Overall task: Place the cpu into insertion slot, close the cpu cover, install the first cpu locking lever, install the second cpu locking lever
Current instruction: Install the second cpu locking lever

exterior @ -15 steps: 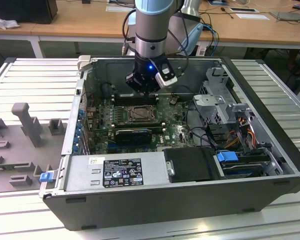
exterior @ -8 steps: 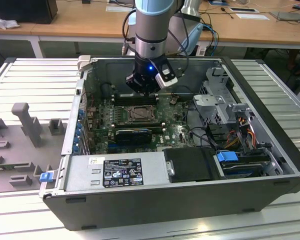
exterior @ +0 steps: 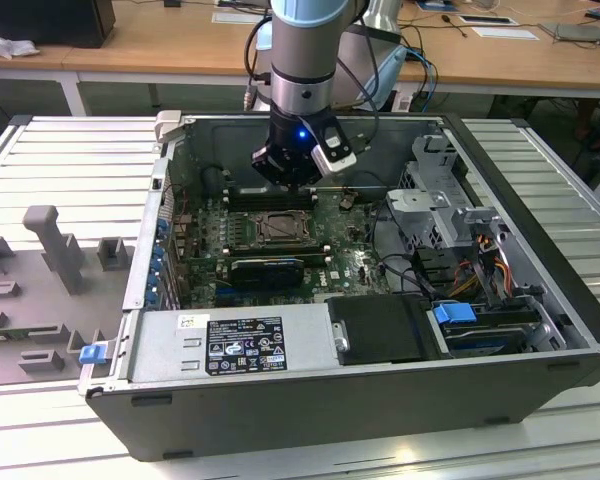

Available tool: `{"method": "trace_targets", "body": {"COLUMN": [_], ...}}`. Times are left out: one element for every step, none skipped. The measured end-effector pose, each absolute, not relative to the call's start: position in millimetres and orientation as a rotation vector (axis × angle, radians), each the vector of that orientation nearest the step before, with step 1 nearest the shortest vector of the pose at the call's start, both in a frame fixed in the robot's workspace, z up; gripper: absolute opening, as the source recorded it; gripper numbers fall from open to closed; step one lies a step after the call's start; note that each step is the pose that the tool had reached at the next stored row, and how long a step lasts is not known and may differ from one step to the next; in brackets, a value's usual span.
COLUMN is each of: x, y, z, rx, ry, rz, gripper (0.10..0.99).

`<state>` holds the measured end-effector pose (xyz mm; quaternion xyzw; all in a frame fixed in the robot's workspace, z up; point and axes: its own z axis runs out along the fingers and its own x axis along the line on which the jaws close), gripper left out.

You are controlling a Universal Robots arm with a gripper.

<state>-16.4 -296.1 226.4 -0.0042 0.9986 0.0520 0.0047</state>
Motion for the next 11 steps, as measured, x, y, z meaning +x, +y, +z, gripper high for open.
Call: {"method": "trace_targets", "body": {"x": [-16.3, -16.3, -16.3, -16.3, -16.3, -16.3, -16.3, -16.3, -16.3, -16.3, -16.3], "y": [-296.4, -296.6, -297.0, -297.4, -298.1, -299.4, -300.3, -301.0, -302.1, -302.3, -302.3], "z": [226.3, 226.3, 226.3, 226.2, 226.2, 226.2, 226.2, 226.2, 226.2, 226.7, 227.4], "rx": [-0.013, -0.013, -0.013, -0.013, -0.013, -0.013, -0.013, -0.013, -0.013, -0.013, -0.013], "ry": [3.128, 3.128, 3.128, 3.128, 3.128, 3.128, 3.128, 3.128, 3.128, 3.128, 3.128], "rz": [0.163, 0.163, 0.163, 0.163, 0.163, 0.163, 0.163, 0.163, 0.163, 0.163, 0.163], "gripper": [0.106, 0.106, 0.106, 0.106, 0.106, 0.106, 0.106, 0.106, 0.106, 0.106, 0.106]}}
